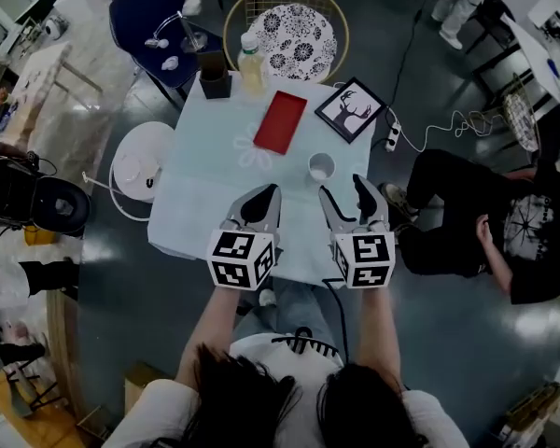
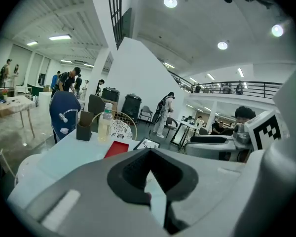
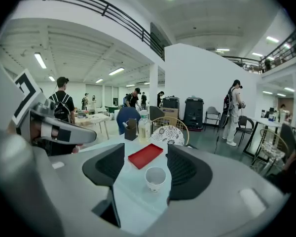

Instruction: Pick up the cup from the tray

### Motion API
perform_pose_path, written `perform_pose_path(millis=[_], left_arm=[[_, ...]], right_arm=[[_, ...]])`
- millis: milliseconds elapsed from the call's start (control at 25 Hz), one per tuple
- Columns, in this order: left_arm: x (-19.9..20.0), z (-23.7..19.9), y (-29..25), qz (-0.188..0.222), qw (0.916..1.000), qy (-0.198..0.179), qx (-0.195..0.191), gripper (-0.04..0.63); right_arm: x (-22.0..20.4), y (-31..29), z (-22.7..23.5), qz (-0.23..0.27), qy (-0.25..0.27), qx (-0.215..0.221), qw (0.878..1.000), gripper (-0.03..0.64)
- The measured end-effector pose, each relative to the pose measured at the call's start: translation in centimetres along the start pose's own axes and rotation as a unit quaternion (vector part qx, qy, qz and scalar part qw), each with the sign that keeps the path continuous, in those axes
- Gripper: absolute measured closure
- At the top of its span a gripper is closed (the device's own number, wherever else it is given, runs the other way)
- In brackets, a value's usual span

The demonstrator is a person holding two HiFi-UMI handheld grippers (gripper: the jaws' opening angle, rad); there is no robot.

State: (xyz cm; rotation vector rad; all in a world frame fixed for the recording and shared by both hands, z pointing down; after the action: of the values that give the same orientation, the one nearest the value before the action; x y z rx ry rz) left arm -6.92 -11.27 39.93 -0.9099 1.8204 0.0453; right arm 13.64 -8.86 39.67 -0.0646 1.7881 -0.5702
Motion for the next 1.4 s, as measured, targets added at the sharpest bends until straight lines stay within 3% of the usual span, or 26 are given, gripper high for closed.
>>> perform_pose_path(millis=[120,320,520,600,1400], left_arm=[[-0.5,0.4,1.9,0.006,0.9999,0.006,-0.006,0.595],[-1.8,1.3,4.4,0.008,0.9997,0.022,-0.012,0.595],[-2.0,2.8,6.7,0.017,0.9993,-0.014,-0.032,0.595],[-2.1,3.2,7.3,0.021,0.9987,-0.027,-0.037,0.595],[-2.9,3.0,11.1,0.035,0.9974,-0.047,-0.041,0.595]], right_arm=[[0.4,2.3,-0.8,0.013,-0.029,-0.01,0.999,0.344],[0.0,5.7,-3.3,-0.003,-0.02,-0.027,0.999,0.421],[0.2,8.0,-5.3,0.0,-0.032,-0.042,0.999,0.563],[0.4,8.7,-5.6,0.001,-0.041,-0.045,0.998,0.592],[0.6,10.7,-9.6,0.003,-0.034,-0.024,0.999,0.595]])
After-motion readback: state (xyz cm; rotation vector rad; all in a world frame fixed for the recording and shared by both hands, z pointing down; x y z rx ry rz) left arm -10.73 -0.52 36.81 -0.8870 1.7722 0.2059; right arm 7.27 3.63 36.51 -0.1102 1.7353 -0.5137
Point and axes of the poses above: the fingertips, and each gripper's own axes: y backward along the fingers, z to its right, x out of its top, the point moved 10 cm from there along y, backward along the fingers, and after that the axes turned 10 degrees about y, right-handed, at the moved point
